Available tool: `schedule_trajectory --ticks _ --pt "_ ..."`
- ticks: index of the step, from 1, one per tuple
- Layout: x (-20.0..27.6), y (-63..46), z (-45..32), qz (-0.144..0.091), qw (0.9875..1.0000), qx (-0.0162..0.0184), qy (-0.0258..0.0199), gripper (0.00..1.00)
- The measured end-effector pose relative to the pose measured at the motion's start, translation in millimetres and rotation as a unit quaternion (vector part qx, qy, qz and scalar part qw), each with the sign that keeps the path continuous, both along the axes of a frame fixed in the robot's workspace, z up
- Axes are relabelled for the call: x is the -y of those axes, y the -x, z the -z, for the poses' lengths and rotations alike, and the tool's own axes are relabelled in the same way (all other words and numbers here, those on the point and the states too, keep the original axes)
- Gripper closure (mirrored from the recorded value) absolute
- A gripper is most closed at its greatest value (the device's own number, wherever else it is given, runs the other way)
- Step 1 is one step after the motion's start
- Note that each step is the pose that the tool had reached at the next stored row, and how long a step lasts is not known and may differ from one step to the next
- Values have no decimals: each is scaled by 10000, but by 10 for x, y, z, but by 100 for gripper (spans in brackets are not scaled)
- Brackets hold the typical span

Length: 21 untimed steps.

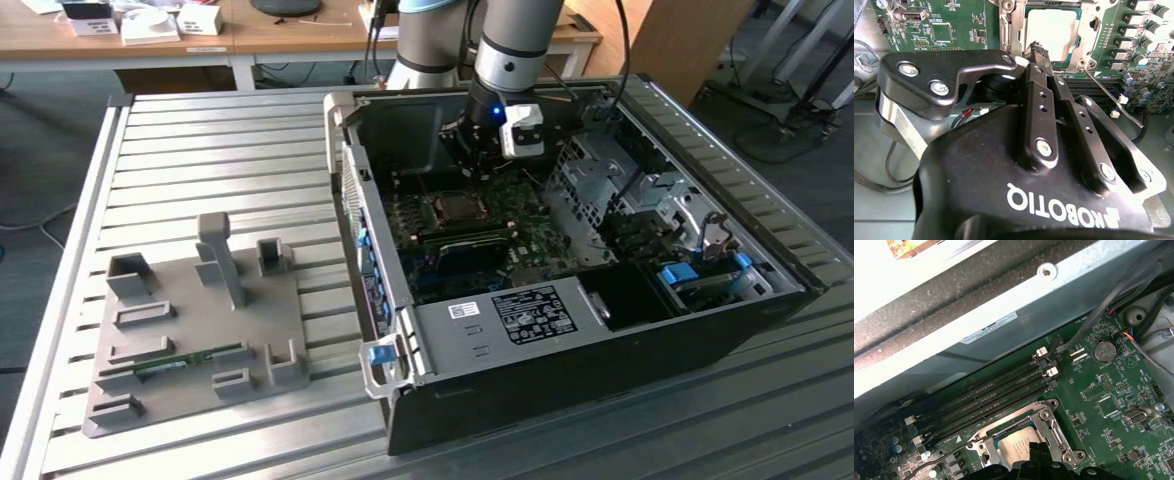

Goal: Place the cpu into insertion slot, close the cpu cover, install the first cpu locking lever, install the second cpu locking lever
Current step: 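Close the cpu cover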

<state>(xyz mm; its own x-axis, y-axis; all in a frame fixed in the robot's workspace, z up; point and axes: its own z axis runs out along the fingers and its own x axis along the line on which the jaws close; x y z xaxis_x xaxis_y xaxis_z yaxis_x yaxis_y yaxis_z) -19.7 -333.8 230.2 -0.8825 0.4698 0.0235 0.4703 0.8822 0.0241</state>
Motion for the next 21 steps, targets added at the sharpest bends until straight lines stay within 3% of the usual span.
schedule_trajectory --ticks 21 --pt "0 0 0 -169 9999 2 0 89"
